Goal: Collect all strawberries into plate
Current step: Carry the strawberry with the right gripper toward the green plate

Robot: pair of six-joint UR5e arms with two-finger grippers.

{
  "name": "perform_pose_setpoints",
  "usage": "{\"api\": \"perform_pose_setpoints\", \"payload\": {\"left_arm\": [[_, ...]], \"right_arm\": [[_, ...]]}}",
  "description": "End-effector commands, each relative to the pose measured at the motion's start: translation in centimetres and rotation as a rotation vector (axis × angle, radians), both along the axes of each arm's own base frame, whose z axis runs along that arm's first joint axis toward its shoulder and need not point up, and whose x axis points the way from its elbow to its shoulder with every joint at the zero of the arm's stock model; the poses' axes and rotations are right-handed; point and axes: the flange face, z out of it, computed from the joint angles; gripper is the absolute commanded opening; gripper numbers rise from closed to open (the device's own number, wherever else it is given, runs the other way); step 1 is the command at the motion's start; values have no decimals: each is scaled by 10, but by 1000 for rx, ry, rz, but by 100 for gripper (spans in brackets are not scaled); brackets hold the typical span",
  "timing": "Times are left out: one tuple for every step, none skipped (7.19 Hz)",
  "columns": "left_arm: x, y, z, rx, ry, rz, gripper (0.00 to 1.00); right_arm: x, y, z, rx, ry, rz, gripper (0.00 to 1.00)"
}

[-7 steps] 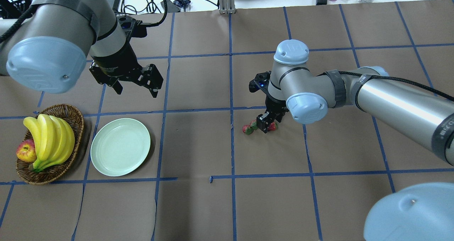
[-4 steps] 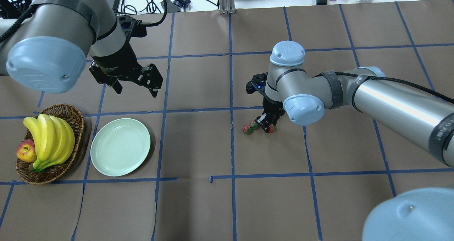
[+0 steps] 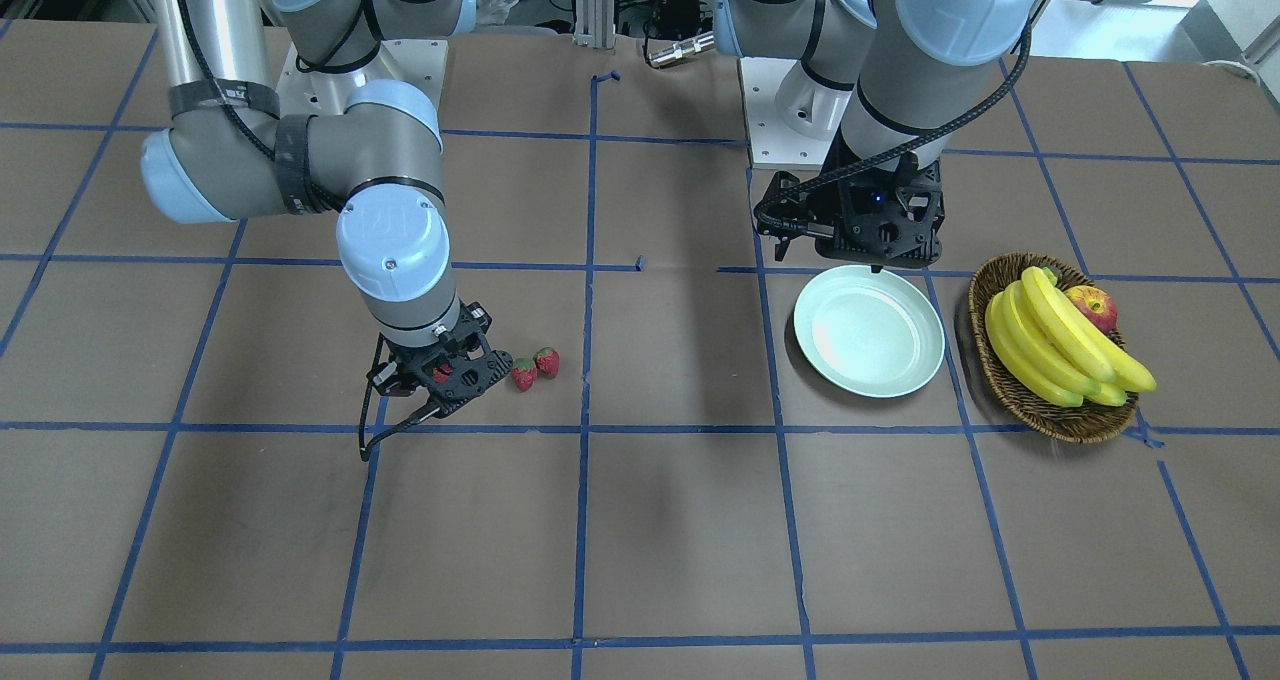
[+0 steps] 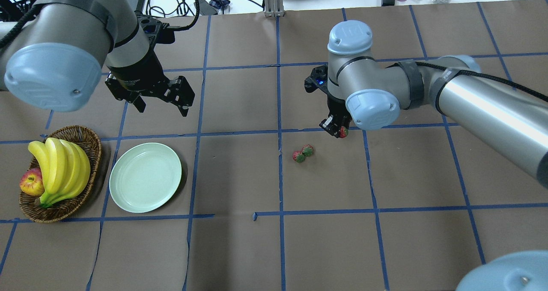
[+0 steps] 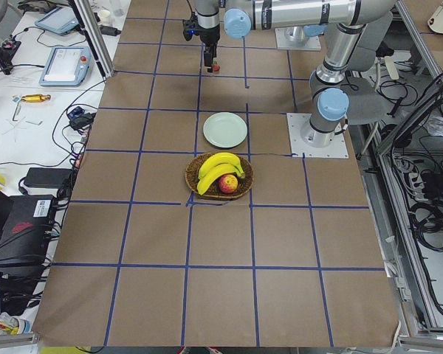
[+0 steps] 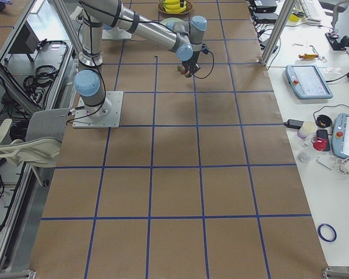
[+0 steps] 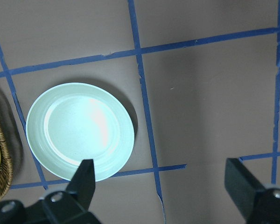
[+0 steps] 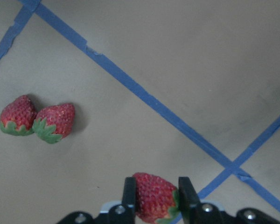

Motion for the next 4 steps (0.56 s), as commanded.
{"api": "perform_pose_setpoints", "payload": {"left_arm": [[7,-2,4,-9,-7,7,100],[20,-6,9,-18,-1,34,100],[40,-7,17,-27,-6,67,100],[63,-8,24,-37,-6,107,100]], "right_arm": [[15,-19,55,-45,-78,-48,0],[28,-19,63,-53,-116,-120,0],[54,-11,70,-65,-133,-147,0],[85,-3,82,-80,-170,-192,0]]}}
